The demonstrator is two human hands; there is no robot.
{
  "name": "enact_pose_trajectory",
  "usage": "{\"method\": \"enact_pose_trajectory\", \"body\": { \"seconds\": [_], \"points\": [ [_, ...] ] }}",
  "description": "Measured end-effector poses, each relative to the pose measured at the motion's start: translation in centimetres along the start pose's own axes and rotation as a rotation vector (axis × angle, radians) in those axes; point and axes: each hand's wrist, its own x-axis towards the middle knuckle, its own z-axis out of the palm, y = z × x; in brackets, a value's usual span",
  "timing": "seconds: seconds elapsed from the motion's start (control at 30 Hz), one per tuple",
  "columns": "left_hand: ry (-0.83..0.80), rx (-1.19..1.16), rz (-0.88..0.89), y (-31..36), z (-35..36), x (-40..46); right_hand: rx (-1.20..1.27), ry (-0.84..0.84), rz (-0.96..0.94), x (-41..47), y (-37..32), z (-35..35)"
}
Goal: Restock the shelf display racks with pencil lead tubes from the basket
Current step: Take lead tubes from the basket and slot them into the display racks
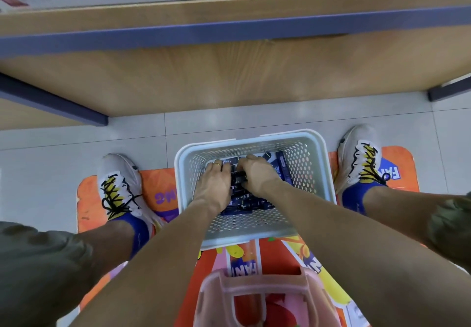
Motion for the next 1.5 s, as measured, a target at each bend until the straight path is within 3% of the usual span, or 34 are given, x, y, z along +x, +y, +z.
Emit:
{"method": "enact_pose_trajectory", "body": {
  "seconds": [0.73, 0.93, 1.1, 1.27, 1.5],
  "points": [
    [-0.152, -0.105, 0.054, -0.4, 0.1, 0.6, 0.144, -0.067, -0.047, -0.6, 1.0, -0.6],
    [-0.279, -0.220, 0.083, 0.2, -0.8, 0.0, 0.390, -0.049, -0.029, -2.1, 2.4, -2.5],
    [-0.372, -0.521, 0.033, 0.8, -2.4, -1.3, 0.623, -0.021, 0.041, -4.0, 3.0, -4.1],
    [-0.347, -0.777, -0.065, 2.0, -4.2, -2.8, 0.837, -0.017, 0.122, -6.0, 2.9, -5.6],
    [-0.359, -1.181, -0.159, 3.9, -5.9, -4.6, 0.901, -0.106, 0.118, -8.2, 1.6, -7.5]
  ]
}}
